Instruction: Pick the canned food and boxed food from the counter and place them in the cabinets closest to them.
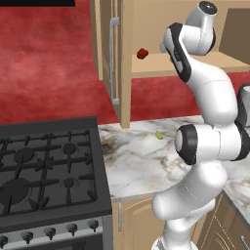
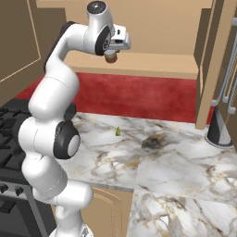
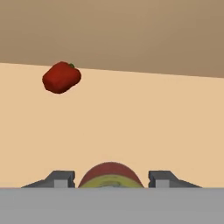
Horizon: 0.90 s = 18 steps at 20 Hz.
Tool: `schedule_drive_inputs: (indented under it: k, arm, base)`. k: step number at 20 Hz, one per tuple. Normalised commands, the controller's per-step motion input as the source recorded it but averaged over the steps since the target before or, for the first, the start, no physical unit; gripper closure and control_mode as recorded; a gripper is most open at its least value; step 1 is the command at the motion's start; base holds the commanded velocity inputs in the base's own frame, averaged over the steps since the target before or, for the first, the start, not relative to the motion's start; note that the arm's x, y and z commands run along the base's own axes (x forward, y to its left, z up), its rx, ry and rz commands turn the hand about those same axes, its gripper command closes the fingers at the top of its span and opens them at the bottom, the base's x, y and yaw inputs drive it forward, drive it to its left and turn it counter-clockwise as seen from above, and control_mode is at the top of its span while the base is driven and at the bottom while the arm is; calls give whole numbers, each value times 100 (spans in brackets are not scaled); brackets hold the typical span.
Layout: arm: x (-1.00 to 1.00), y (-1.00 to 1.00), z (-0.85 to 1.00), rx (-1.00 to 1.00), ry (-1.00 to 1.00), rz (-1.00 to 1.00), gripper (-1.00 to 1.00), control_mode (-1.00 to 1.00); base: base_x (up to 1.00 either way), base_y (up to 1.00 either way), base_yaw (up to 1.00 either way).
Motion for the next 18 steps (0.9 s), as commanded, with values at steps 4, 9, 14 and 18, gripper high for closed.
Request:
schedule_drive_inputs:
  k: [4,9,14,18]
  arm:
    - [33,0,0,0,0,0,100,-100]
    - [32,0,0,0,0,0,100,-100]
    - [33,1,0,0,0,0,100,-100]
    - [15,2,0,0,0,0,-100,-100]
  base:
    - [0,0,0]
    - [0,0,0]
    - [0,0,0]
    - [0,0,0]
